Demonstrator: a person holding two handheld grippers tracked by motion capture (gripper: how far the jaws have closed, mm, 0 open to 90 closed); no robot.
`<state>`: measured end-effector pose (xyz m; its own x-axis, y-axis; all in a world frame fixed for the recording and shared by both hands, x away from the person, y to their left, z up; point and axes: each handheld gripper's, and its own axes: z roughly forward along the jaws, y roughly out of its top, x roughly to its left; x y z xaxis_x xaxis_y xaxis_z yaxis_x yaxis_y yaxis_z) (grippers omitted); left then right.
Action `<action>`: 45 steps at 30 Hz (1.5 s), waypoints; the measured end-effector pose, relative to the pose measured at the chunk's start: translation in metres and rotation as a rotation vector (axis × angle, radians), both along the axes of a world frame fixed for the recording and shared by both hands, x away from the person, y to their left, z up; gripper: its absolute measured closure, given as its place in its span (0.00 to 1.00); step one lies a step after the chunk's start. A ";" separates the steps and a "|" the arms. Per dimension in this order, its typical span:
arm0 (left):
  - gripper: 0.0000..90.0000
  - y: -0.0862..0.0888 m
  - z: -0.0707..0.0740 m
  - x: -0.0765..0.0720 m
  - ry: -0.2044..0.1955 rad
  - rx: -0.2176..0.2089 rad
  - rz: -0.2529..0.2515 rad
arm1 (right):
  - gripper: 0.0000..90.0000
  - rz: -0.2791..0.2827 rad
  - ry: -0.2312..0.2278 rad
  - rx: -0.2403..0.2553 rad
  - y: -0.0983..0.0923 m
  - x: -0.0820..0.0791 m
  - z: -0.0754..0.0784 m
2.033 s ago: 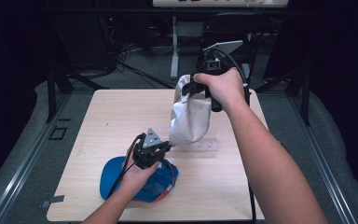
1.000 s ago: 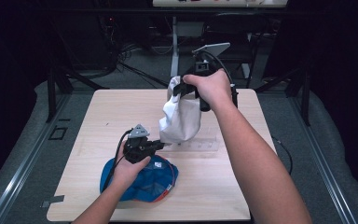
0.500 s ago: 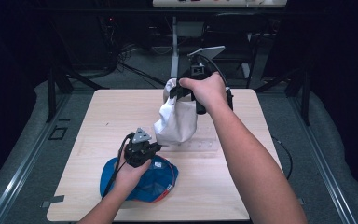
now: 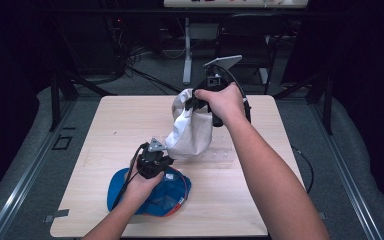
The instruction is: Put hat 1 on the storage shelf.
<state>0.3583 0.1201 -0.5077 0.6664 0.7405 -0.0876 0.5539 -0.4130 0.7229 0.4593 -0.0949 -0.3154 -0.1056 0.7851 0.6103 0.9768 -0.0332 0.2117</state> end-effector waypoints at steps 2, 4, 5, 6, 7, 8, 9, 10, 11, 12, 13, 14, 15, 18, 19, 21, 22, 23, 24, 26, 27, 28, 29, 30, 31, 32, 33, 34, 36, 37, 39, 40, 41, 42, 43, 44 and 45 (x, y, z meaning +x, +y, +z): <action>0.95 0.005 -0.002 0.001 0.022 -0.006 0.002 | 0.90 0.010 -0.007 0.001 0.001 -0.001 -0.003; 0.95 0.006 -0.006 0.001 0.025 -0.015 0.008 | 0.90 0.022 -0.006 -0.011 0.004 -0.001 -0.005; 0.95 0.005 -0.008 0.001 0.027 -0.003 0.004 | 0.90 0.023 -0.004 -0.013 0.005 -0.001 -0.006; 0.95 0.003 -0.010 0.001 0.026 0.011 0.003 | 0.90 0.032 -0.004 -0.021 0.006 -0.001 -0.007; 0.95 0.001 -0.013 0.000 0.030 0.024 -0.002 | 0.90 0.023 -0.005 -0.034 0.010 -0.001 -0.010; 0.95 0.001 -0.013 0.000 0.030 0.024 -0.002 | 0.90 0.023 -0.005 -0.034 0.010 -0.001 -0.010; 0.95 0.001 -0.013 0.000 0.031 0.022 0.000 | 0.90 0.025 -0.003 -0.038 0.010 -0.001 -0.012; 0.95 0.002 -0.013 0.001 0.032 0.016 0.002 | 0.90 0.033 -0.002 -0.041 0.010 0.000 -0.013; 0.95 0.002 -0.013 0.001 0.033 0.007 0.008 | 0.90 0.033 -0.002 -0.039 0.009 0.000 -0.015; 0.95 0.003 -0.013 0.001 0.043 0.000 0.008 | 0.90 0.020 -0.004 -0.034 0.009 0.000 -0.016; 0.95 0.003 -0.014 0.001 0.036 -0.004 0.009 | 0.90 0.029 0.001 -0.036 0.008 0.001 -0.016; 0.95 0.004 -0.014 0.001 0.029 -0.013 0.009 | 0.89 0.020 -0.001 -0.033 0.008 0.000 -0.017; 0.94 0.005 -0.014 0.001 0.032 -0.016 0.004 | 0.89 0.022 -0.005 -0.033 0.007 0.000 -0.016; 0.86 0.005 -0.014 0.000 0.019 -0.040 0.016 | 0.88 0.015 -0.014 -0.034 0.006 -0.001 -0.015; 0.82 0.006 -0.012 -0.001 0.020 -0.045 0.009 | 0.88 0.013 -0.018 -0.035 0.005 -0.001 -0.014; 0.77 0.005 -0.011 -0.004 -0.003 -0.060 0.014 | 0.88 0.017 -0.018 -0.033 0.004 -0.001 -0.013; 0.73 0.005 -0.010 -0.005 -0.011 -0.060 0.009 | 0.87 0.013 -0.021 -0.031 0.004 -0.002 -0.013; 0.72 0.007 -0.008 -0.007 -0.014 -0.062 0.007 | 0.86 0.016 -0.022 -0.031 0.003 -0.002 -0.012; 0.69 0.007 -0.008 -0.007 -0.014 -0.062 0.007 | 0.86 0.016 -0.022 -0.031 0.003 -0.002 -0.012; 0.66 0.009 -0.006 -0.010 -0.024 -0.078 0.008 | 0.85 0.015 -0.027 -0.026 0.003 -0.003 -0.012; 0.64 0.011 -0.005 -0.011 -0.019 -0.084 0.003 | 0.84 0.022 -0.027 -0.026 0.002 -0.003 -0.010; 0.63 0.012 -0.006 -0.012 -0.026 -0.095 0.006 | 0.83 0.018 -0.030 -0.026 0.003 -0.004 -0.010; 0.63 0.014 -0.005 -0.013 -0.024 -0.102 0.004 | 0.83 0.018 -0.030 -0.026 0.003 -0.004 -0.010; 0.63 0.016 -0.004 -0.014 -0.024 -0.104 0.002 | 0.83 0.021 -0.031 -0.020 0.003 -0.004 -0.010; 0.62 0.016 -0.004 -0.016 -0.028 -0.116 0.015 | 0.83 0.027 -0.033 -0.023 0.003 -0.005 -0.009; 0.62 0.019 -0.003 -0.016 -0.019 -0.112 0.003 | 0.83 0.027 -0.033 -0.023 0.003 -0.005 -0.009; 0.61 0.020 -0.003 -0.017 -0.019 -0.122 0.007 | 0.82 0.030 -0.036 -0.026 0.003 -0.005 -0.008; 0.61 0.022 -0.003 -0.018 -0.027 -0.125 0.010 | 0.82 0.038 -0.035 -0.028 0.003 -0.006 -0.007; 0.61 0.024 -0.002 -0.020 -0.032 -0.124 0.013 | 0.82 0.036 -0.037 -0.027 0.003 -0.006 -0.007; 0.61 0.025 -0.001 -0.021 -0.038 -0.127 0.018 | 0.81 0.031 -0.038 -0.023 0.004 -0.007 -0.005; 0.61 0.029 0.000 -0.022 -0.040 -0.129 0.022 | 0.81 0.035 -0.043 -0.026 0.003 -0.008 -0.005; 0.61 0.030 0.000 -0.023 -0.044 -0.136 0.030 | 0.80 0.038 -0.045 -0.026 0.003 -0.008 -0.004; 0.61 0.032 0.001 -0.024 -0.039 -0.132 0.024 | 0.80 0.040 -0.053 -0.025 0.003 -0.009 -0.004; 0.61 0.034 0.001 -0.025 -0.047 -0.140 0.032 | 0.79 0.046 -0.051 -0.026 0.003 -0.009 -0.003; 0.61 0.038 0.002 -0.026 -0.052 -0.140 0.035 | 0.78 0.043 -0.054 -0.026 0.003 -0.010 -0.003; 0.60 0.040 0.002 -0.027 -0.061 -0.139 0.044 | 0.77 0.051 -0.062 -0.027 0.003 -0.011 -0.002; 0.60 0.044 0.002 -0.028 -0.059 -0.141 0.049 | 0.76 0.057 -0.058 -0.028 0.003 -0.011 -0.001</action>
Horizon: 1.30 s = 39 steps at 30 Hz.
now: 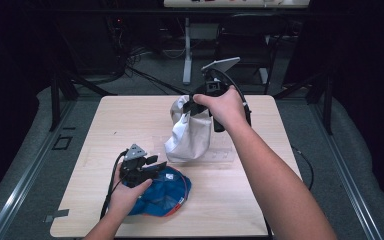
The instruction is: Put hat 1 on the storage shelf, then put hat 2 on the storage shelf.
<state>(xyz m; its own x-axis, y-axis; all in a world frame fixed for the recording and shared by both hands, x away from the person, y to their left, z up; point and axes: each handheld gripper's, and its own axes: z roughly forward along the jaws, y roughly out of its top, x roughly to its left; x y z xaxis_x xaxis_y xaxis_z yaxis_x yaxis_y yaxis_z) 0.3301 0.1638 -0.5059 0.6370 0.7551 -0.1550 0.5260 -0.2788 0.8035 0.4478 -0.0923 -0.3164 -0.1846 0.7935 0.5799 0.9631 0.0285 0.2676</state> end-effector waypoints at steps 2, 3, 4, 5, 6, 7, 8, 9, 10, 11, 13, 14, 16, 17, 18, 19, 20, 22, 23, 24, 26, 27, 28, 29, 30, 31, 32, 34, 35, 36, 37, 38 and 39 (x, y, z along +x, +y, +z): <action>0.60 0.006 0.000 -0.002 -0.002 0.006 0.022 | 0.74 0.009 -0.008 0.002 0.000 -0.001 0.001; 0.60 0.010 0.000 -0.002 0.009 0.007 0.016 | 0.73 0.009 -0.014 0.003 -0.001 -0.002 0.002; 0.60 0.014 0.000 -0.003 0.012 0.010 0.022 | 0.72 0.005 -0.031 0.010 -0.001 -0.004 0.003; 0.60 0.017 0.000 -0.004 0.003 0.006 0.034 | 0.70 0.009 -0.037 0.012 -0.002 -0.005 0.005; 0.60 0.021 0.000 -0.005 0.009 0.006 0.038 | 0.69 0.020 -0.047 0.013 -0.004 -0.006 0.006; 0.59 0.024 -0.001 -0.005 0.010 0.000 0.048 | 0.68 0.023 -0.053 0.022 -0.005 -0.008 0.008; 0.59 0.028 -0.002 -0.006 0.012 -0.004 0.059 | 0.68 0.022 -0.058 0.032 -0.006 -0.010 0.010; 0.59 0.031 -0.003 -0.007 0.012 -0.009 0.068 | 0.68 0.019 -0.067 0.037 -0.007 -0.012 0.011; 0.59 0.034 -0.004 -0.008 0.011 -0.014 0.077 | 0.67 0.038 -0.068 0.028 -0.009 -0.014 0.012; 0.59 0.037 -0.005 -0.009 0.017 -0.014 0.077 | 0.67 0.040 -0.074 0.028 -0.011 -0.016 0.013; 0.59 0.043 -0.007 -0.012 0.019 -0.013 0.090 | 0.66 0.060 -0.109 0.029 -0.017 -0.024 0.016; 0.59 0.045 -0.008 -0.013 0.021 -0.007 0.095 | 0.65 0.071 -0.122 0.032 -0.019 -0.027 0.017; 0.59 0.052 -0.010 -0.017 0.026 -0.003 0.097 | 0.65 0.075 -0.131 0.029 -0.022 -0.030 0.017; 0.59 0.055 -0.011 -0.018 0.028 -0.004 0.101 | 0.65 0.071 -0.143 0.031 -0.025 -0.034 0.017; 0.59 0.058 -0.012 -0.020 0.028 -0.002 0.109 | 0.65 0.075 -0.154 0.031 -0.028 -0.037 0.017; 0.58 0.061 -0.013 -0.021 0.032 -0.002 0.112 | 0.65 0.078 -0.155 0.034 -0.031 -0.040 0.017; 0.57 0.068 -0.015 -0.024 0.040 -0.001 0.117 | 0.67 0.087 -0.176 0.034 -0.037 -0.048 0.014; 0.57 0.071 -0.015 -0.025 0.041 -0.001 0.119 | 0.68 0.093 -0.174 0.030 -0.040 -0.051 0.013; 0.57 0.073 -0.016 -0.026 0.042 -0.001 0.124 | 0.68 0.099 -0.180 0.026 -0.043 -0.055 0.012; 0.56 0.075 -0.017 -0.027 0.047 0.002 0.121 | 0.66 0.105 -0.210 0.024 -0.048 -0.063 0.010; 0.56 0.077 -0.019 -0.029 0.045 0.008 0.123 | 0.65 0.108 -0.221 0.023 -0.050 -0.066 0.010; 0.56 0.078 -0.020 -0.030 0.045 0.011 0.126 | 0.64 0.105 -0.240 0.013 -0.053 -0.070 0.009; 0.55 0.079 -0.020 -0.031 0.051 0.017 0.118 | 0.64 0.103 -0.263 0.000 -0.056 -0.075 0.008; 0.55 0.080 -0.021 -0.032 0.050 0.021 0.122 | 0.63 0.104 -0.273 -0.010 -0.058 -0.079 0.007; 0.55 0.081 -0.022 -0.033 0.049 0.030 0.121 | 0.63 0.105 -0.278 -0.017 -0.061 -0.083 0.006; 0.54 0.081 -0.023 -0.033 0.046 0.035 0.124 | 0.61 0.101 -0.283 -0.023 -0.066 -0.089 0.001; 0.54 0.082 -0.024 -0.034 0.046 0.040 0.129 | 0.61 0.098 -0.277 -0.030 -0.068 -0.091 -0.002; 0.53 0.085 -0.026 -0.035 0.047 0.041 0.129 | 0.63 0.093 -0.269 -0.025 -0.072 -0.095 -0.009; 0.53 0.086 -0.027 -0.036 0.051 0.037 0.127 | 0.63 0.093 -0.269 -0.025 -0.072 -0.095 -0.009; 0.53 0.087 -0.028 -0.037 0.051 0.039 0.120 | 0.64 0.094 -0.259 -0.028 -0.073 -0.097 -0.013; 0.53 0.088 -0.029 -0.037 0.054 0.037 0.118 | 0.64 0.099 -0.255 -0.035 -0.075 -0.099 -0.017; 0.53 0.088 -0.029 -0.038 0.054 0.040 0.119 | 0.64 0.090 -0.256 -0.036 -0.075 -0.100 -0.022; 0.53 0.089 -0.030 -0.038 0.052 0.041 0.123 | 0.64 0.082 -0.254 -0.040 -0.075 -0.102 -0.027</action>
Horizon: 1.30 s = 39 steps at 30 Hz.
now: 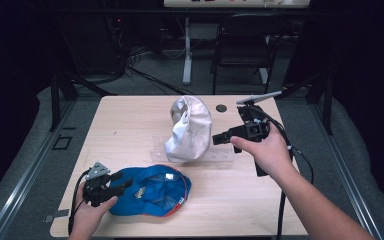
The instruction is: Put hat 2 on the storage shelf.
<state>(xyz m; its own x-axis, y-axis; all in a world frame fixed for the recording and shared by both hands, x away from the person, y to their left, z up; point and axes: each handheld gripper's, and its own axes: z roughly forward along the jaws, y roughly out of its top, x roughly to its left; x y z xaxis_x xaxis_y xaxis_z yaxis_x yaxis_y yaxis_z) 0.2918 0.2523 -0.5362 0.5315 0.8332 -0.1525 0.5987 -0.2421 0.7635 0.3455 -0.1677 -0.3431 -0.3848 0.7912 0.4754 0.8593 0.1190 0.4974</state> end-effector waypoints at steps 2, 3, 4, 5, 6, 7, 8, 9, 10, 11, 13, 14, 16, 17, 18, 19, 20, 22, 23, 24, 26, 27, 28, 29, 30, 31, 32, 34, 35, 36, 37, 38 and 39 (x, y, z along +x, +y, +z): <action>0.53 0.001 -0.002 0.000 -0.001 0.001 -0.004 | 0.66 -0.003 0.001 -0.007 0.000 -0.004 -0.010; 0.53 0.000 -0.003 0.000 -0.009 0.004 0.001 | 0.66 -0.003 0.010 -0.004 0.000 -0.006 -0.015; 0.53 0.001 -0.003 0.000 -0.004 0.007 0.000 | 0.67 0.000 0.019 0.002 0.001 -0.007 -0.021; 0.53 0.001 -0.004 0.000 -0.008 0.015 -0.002 | 0.67 0.003 0.032 0.004 0.001 -0.008 -0.026; 0.53 0.001 -0.005 0.000 -0.005 0.021 -0.004 | 0.68 0.002 0.041 0.003 0.002 -0.009 -0.031; 0.53 0.001 -0.005 0.000 0.001 0.028 -0.010 | 0.68 0.001 0.044 -0.005 0.003 -0.010 -0.036; 0.53 0.001 -0.006 0.000 -0.005 0.024 -0.006 | 0.68 0.002 0.050 -0.011 0.004 -0.011 -0.041; 0.53 0.001 -0.007 0.000 -0.004 0.027 -0.011 | 0.68 0.004 0.054 -0.013 0.004 -0.012 -0.047; 0.53 0.001 -0.007 -0.001 -0.001 0.027 -0.014 | 0.68 0.005 0.066 -0.013 0.005 -0.012 -0.052; 0.53 0.000 -0.008 -0.001 0.000 0.027 -0.019 | 0.68 -0.002 0.078 -0.001 0.005 -0.013 -0.058; 0.53 -0.001 -0.009 -0.001 0.004 0.025 -0.027 | 0.68 -0.001 0.097 0.006 0.007 -0.014 -0.077; 0.53 -0.001 -0.009 -0.001 0.003 0.030 -0.031 | 0.68 -0.001 0.097 0.006 0.007 -0.014 -0.077; 0.54 -0.003 -0.010 -0.001 0.004 0.037 -0.039 | 0.68 0.005 0.116 0.005 0.007 -0.015 -0.089; 0.54 -0.003 -0.011 -0.001 0.007 0.038 -0.043 | 0.68 0.004 0.128 0.004 0.008 -0.016 -0.095; 0.54 -0.004 -0.011 -0.001 0.013 0.042 -0.047 | 0.68 0.007 0.129 0.007 0.008 -0.016 -0.101; 0.54 -0.005 -0.011 -0.001 0.012 0.039 -0.043 | 0.68 0.007 0.138 0.009 0.009 -0.017 -0.107; 0.54 -0.005 -0.012 -0.001 0.014 0.049 -0.049 | 0.68 0.008 0.153 0.001 0.009 -0.018 -0.111; 0.55 -0.007 -0.013 -0.001 0.021 0.046 -0.056 | 0.68 0.006 0.153 0.005 0.010 -0.020 -0.121; 0.55 -0.008 -0.014 -0.001 0.022 0.052 -0.058 | 0.68 -0.006 0.154 0.006 0.011 -0.021 -0.125; 0.55 -0.009 -0.015 -0.001 0.025 0.057 -0.062 | 0.69 0.002 0.148 -0.001 0.011 -0.021 -0.129; 0.55 -0.012 -0.016 -0.001 0.030 0.066 -0.071 | 0.69 -0.002 0.155 -0.005 0.013 -0.023 -0.136; 0.55 -0.012 -0.017 -0.001 0.032 0.071 -0.075 | 0.69 0.004 0.161 -0.019 0.013 -0.023 -0.139; 0.55 -0.013 -0.017 -0.001 0.033 0.073 -0.078 | 0.69 -0.005 0.162 -0.005 0.015 -0.024 -0.143; 0.55 -0.015 -0.018 -0.001 0.035 0.070 -0.076 | 0.69 0.000 0.164 -0.003 0.016 -0.025 -0.146; 0.55 -0.015 -0.018 0.000 0.034 0.076 -0.081 | 0.70 0.002 0.172 -0.009 0.017 -0.025 -0.149; 0.55 -0.015 -0.018 0.000 0.035 0.076 -0.084 | 0.70 0.007 0.174 -0.013 0.019 -0.025 -0.152; 0.55 -0.016 -0.018 0.000 0.036 0.073 -0.081 | 0.70 0.009 0.176 -0.015 0.022 -0.026 -0.158; 0.55 -0.015 -0.019 0.000 0.031 0.078 -0.081 | 0.70 0.015 0.186 -0.021 0.024 -0.025 -0.162; 0.55 -0.015 -0.018 0.000 0.031 0.077 -0.078 | 0.70 0.010 0.209 -0.015 0.026 -0.025 -0.164; 0.55 -0.014 -0.018 0.000 0.027 0.076 -0.077 | 0.69 0.013 0.213 -0.008 0.028 -0.025 -0.168; 0.55 -0.013 -0.017 0.001 0.024 0.074 -0.076 | 0.69 0.023 0.204 -0.006 0.030 -0.025 -0.171; 0.54 -0.013 -0.017 0.001 0.024 0.072 -0.074 | 0.69 0.017 0.216 -0.001 0.032 -0.025 -0.173; 0.54 -0.012 -0.017 0.001 0.019 0.073 -0.073 | 0.69 0.016 0.207 -0.002 0.034 -0.025 -0.176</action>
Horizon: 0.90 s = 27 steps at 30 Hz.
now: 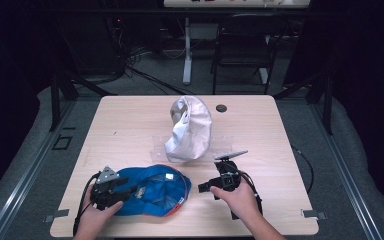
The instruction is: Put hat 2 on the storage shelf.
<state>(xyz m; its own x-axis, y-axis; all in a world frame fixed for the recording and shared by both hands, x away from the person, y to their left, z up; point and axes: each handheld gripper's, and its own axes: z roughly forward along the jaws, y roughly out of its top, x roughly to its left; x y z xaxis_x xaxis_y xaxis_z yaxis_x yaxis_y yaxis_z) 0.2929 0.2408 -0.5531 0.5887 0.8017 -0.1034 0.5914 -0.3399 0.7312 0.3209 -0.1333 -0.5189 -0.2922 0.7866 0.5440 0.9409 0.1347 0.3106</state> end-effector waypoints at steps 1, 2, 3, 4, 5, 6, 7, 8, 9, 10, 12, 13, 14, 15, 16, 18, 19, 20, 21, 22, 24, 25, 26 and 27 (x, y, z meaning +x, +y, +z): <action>0.54 0.000 0.000 0.000 0.004 -0.009 0.006 | 0.69 0.004 0.000 -0.003 0.002 0.000 -0.002; 0.54 0.001 0.000 0.000 0.004 -0.008 0.005 | 0.70 0.005 0.000 -0.001 0.004 0.001 -0.004; 0.54 0.001 0.000 0.001 0.005 -0.007 0.006 | 0.70 -0.005 0.018 0.001 0.007 0.001 -0.005; 0.54 0.001 0.000 0.001 0.006 -0.006 0.006 | 0.70 -0.010 0.014 0.007 0.009 0.001 -0.007; 0.55 0.001 0.000 0.001 0.009 -0.006 0.004 | 0.71 0.009 0.011 0.036 0.010 0.002 -0.009; 0.55 0.000 -0.001 0.001 0.011 -0.006 0.001 | 0.71 0.006 0.009 0.010 0.013 0.002 -0.011; 0.56 -0.001 -0.002 0.001 0.025 -0.009 -0.008 | 0.71 -0.015 0.004 0.020 0.016 0.002 -0.013; 0.57 -0.001 -0.003 0.001 0.028 -0.003 -0.011 | 0.72 -0.002 0.027 0.005 0.019 0.003 -0.012; 0.57 -0.003 -0.003 0.001 0.036 0.006 -0.020 | 0.72 0.011 0.024 0.021 0.020 0.003 -0.014; 0.58 -0.005 -0.005 0.001 0.040 0.012 -0.020 | 0.73 0.019 0.033 0.009 0.022 0.004 -0.014; 0.58 -0.007 -0.007 0.002 0.050 0.039 -0.033 | 0.73 0.020 0.024 0.013 0.026 0.005 -0.016; 0.58 -0.008 -0.008 0.003 0.052 0.039 -0.030 | 0.73 0.012 0.048 0.025 0.028 0.005 -0.016; 0.58 -0.008 -0.009 0.003 0.054 0.039 -0.033 | 0.73 0.008 0.037 0.013 0.030 0.006 -0.017; 0.58 -0.009 -0.009 0.003 0.058 0.038 -0.036 | 0.73 0.011 0.037 0.021 0.032 0.006 -0.017; 0.58 -0.009 -0.010 0.003 0.054 0.040 -0.037 | 0.74 0.026 0.042 0.023 0.032 0.008 -0.017; 0.58 -0.010 -0.010 0.003 0.058 0.045 -0.041 | 0.74 -0.004 0.041 0.031 0.038 0.008 -0.018; 0.58 -0.011 -0.010 0.002 0.056 0.046 -0.041 | 0.74 0.021 0.035 0.024 0.038 0.009 -0.018; 0.58 -0.011 -0.010 0.002 0.049 0.044 -0.037 | 0.74 0.018 0.045 0.025 0.040 0.009 -0.018; 0.58 -0.010 -0.010 0.003 0.051 0.045 -0.040 | 0.74 0.006 0.041 0.038 0.042 0.010 -0.019; 0.58 -0.010 -0.009 0.002 0.047 0.044 -0.039 | 0.74 0.004 0.036 0.029 0.044 0.010 -0.019; 0.57 -0.009 -0.008 0.002 0.033 0.035 -0.032 | 0.74 -0.001 0.036 0.009 0.048 0.011 -0.020; 0.57 -0.008 -0.007 0.002 0.036 0.035 -0.033 | 0.75 0.019 0.040 0.005 0.049 0.012 -0.020; 0.57 -0.007 -0.007 0.002 0.032 0.032 -0.030 | 0.76 0.018 0.056 0.002 0.050 0.013 -0.020; 0.56 -0.007 -0.006 0.002 0.031 0.032 -0.028 | 0.78 0.014 0.053 -0.002 0.052 0.013 -0.022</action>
